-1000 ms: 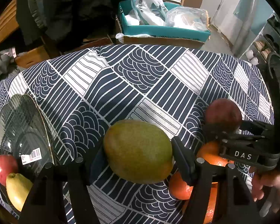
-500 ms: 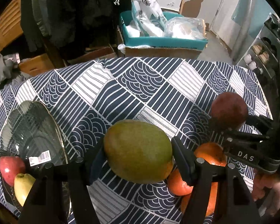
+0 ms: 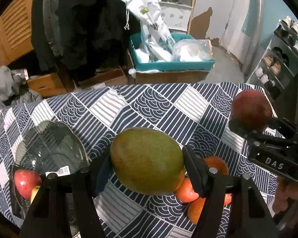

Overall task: Organize fruits
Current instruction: 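Close the left tool on the yellow mango while the right tool grasps and lifts the red apple, then carry the mango in the left tool over the glass bowl while the right tool carries the apple there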

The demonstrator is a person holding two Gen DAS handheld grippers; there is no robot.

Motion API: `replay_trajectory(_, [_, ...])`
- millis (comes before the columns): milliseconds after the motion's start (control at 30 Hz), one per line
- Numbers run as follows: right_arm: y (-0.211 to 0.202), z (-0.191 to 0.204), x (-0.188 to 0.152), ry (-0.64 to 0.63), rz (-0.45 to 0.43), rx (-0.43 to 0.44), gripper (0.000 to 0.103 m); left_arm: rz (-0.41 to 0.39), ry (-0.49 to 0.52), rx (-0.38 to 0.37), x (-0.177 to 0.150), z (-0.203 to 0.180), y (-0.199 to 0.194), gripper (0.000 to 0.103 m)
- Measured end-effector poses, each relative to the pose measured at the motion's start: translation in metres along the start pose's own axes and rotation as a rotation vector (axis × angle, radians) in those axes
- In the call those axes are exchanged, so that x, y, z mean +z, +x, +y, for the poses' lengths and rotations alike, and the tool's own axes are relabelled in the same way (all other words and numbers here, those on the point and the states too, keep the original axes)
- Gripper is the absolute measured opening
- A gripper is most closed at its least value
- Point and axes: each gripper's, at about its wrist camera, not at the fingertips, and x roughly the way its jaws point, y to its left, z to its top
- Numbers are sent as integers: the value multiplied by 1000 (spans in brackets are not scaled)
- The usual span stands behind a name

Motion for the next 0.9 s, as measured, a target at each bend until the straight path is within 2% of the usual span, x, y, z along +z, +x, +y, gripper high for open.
replay_trajectory(500, [-71,15,15,-28,-160,21,75,-107,-16,-13,6,9,-58,70])
replay_trajectory(900, [-116,36,20,-74,-244,57,75,-189,-30,-19,5,23,-100,70])
